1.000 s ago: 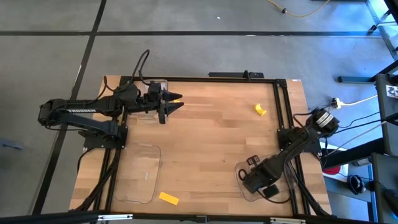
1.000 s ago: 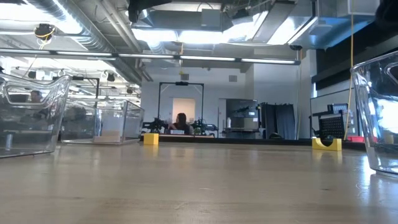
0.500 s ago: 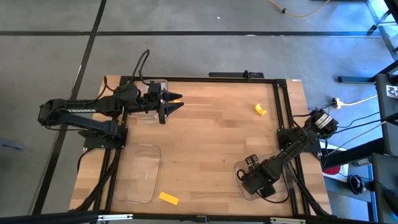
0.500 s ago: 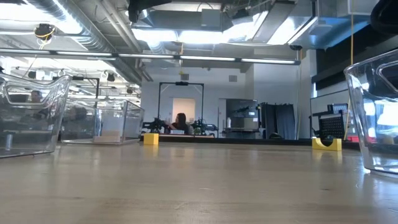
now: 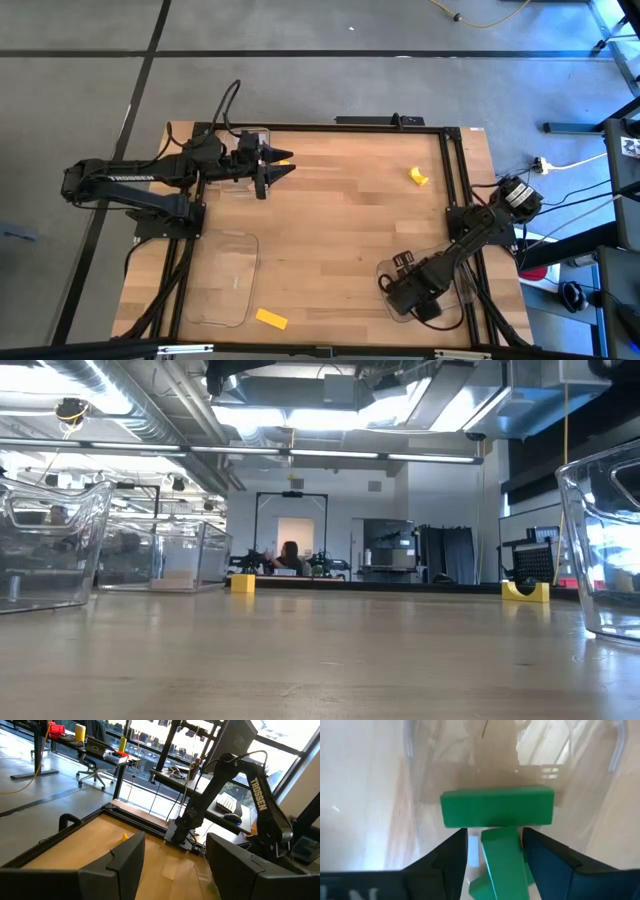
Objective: Sort & place blocks by color
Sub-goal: Put the green block into the bottom right transparent bin, then put the left yellow block into the bottom left transparent bin
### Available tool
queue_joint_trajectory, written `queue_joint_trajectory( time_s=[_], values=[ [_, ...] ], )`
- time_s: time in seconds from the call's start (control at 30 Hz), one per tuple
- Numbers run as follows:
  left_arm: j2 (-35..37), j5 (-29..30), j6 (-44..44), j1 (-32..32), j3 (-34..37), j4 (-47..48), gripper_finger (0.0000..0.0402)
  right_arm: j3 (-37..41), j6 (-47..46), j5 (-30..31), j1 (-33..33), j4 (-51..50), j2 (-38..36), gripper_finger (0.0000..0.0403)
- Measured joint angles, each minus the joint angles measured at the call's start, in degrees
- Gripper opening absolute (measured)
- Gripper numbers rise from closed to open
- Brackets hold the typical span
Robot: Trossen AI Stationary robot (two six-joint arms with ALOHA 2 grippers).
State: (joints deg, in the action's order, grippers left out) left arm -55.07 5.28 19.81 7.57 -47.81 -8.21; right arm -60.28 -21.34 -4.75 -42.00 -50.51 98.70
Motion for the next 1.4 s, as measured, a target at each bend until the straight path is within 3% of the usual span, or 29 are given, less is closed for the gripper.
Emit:
queue_joint_trajectory(
  time_s=[0.3,0.53,0.7,0.87,0.97,1.1,1.4],
  values=[
    [0.0,0.0,0.0,0.0,0.0,0.0,0.0202,-2.4,-2.3,1.9,0.0,-8.9,-3.7,0.0192],
    [0.0,0.0,0.0,0.0,0.0,0.0,0.0202,-2.4,-11.0,2.8,0.0,-14.4,-16.7,0.0193],
    [0.0,0.0,0.1,0.0,0.0,0.0,0.0202,-1.1,-25.3,9.0,0.6,-12.8,-29.3,0.0193],
    [0.0,0.0,0.1,0.0,0.0,0.0,0.0202,2.3,-34.4,22.0,2.5,-7.2,-39.5,0.0193],
    [0.0,0.0,0.1,0.0,0.0,0.0,0.0202,6.5,-36.1,28.0,4.6,-0.4,-44.1,0.0193],
    [0.0,0.0,0.1,0.0,0.0,0.0,0.0202,13.9,-34.4,29.8,8.8,14.1,-47.9,0.0193],
    [0.0,0.0,0.1,0.0,0.0,0.0,0.0202,29.6,-17.9,30.0,21.3,66.5,-48.2,0.0193]
  ],
)
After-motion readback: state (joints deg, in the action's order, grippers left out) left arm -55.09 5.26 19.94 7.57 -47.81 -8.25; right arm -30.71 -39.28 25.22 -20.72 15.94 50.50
